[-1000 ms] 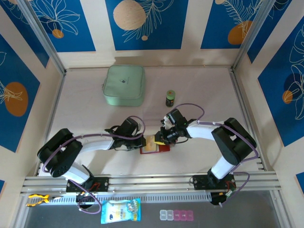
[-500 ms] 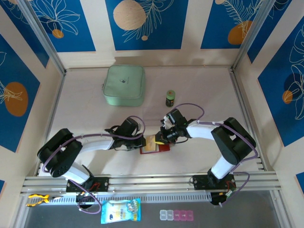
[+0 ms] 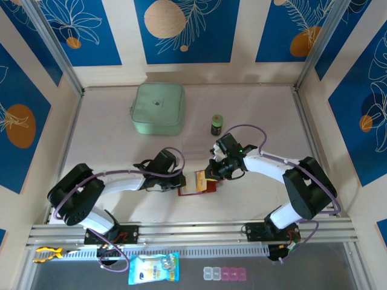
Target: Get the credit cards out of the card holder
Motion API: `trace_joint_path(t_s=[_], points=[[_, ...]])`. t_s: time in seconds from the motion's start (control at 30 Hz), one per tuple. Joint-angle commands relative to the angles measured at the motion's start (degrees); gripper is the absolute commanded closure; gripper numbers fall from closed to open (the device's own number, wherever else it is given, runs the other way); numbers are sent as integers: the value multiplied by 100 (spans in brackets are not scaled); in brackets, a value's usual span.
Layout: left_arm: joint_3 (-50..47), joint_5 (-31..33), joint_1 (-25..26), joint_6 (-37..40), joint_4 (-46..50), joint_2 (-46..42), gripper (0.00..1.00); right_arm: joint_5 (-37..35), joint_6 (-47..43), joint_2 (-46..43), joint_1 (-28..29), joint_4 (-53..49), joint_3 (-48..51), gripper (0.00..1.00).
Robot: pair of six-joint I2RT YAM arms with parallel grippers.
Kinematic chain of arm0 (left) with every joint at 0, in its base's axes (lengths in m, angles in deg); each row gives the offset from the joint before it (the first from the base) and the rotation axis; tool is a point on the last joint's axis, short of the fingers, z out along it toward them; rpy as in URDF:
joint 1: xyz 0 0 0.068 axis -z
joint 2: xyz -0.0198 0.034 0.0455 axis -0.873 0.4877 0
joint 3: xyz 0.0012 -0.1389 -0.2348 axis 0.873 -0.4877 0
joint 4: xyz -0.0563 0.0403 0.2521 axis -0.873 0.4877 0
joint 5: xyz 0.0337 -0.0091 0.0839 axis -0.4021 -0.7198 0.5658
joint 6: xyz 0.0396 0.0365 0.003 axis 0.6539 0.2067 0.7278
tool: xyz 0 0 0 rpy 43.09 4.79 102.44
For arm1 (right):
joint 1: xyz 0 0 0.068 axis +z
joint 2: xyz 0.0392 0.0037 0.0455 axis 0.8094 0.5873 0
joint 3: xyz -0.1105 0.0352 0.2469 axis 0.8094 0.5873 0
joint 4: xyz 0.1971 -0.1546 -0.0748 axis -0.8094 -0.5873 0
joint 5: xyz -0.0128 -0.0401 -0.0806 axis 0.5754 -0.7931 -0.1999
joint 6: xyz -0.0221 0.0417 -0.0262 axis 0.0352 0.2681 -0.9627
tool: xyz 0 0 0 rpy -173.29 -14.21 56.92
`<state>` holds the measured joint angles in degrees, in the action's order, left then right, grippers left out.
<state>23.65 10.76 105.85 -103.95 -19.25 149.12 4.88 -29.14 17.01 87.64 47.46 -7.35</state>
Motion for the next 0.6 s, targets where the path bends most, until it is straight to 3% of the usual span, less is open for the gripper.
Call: trace_joint_path(t_s=[0.0, 0.57], points=[[-46, 234, 40, 80, 548, -1, 98, -223, -321, -117, -20, -671, -176, 92], [-92, 173, 41, 69, 412, 24, 98, -341, -519, 419, 356, -868, -846, 91]])
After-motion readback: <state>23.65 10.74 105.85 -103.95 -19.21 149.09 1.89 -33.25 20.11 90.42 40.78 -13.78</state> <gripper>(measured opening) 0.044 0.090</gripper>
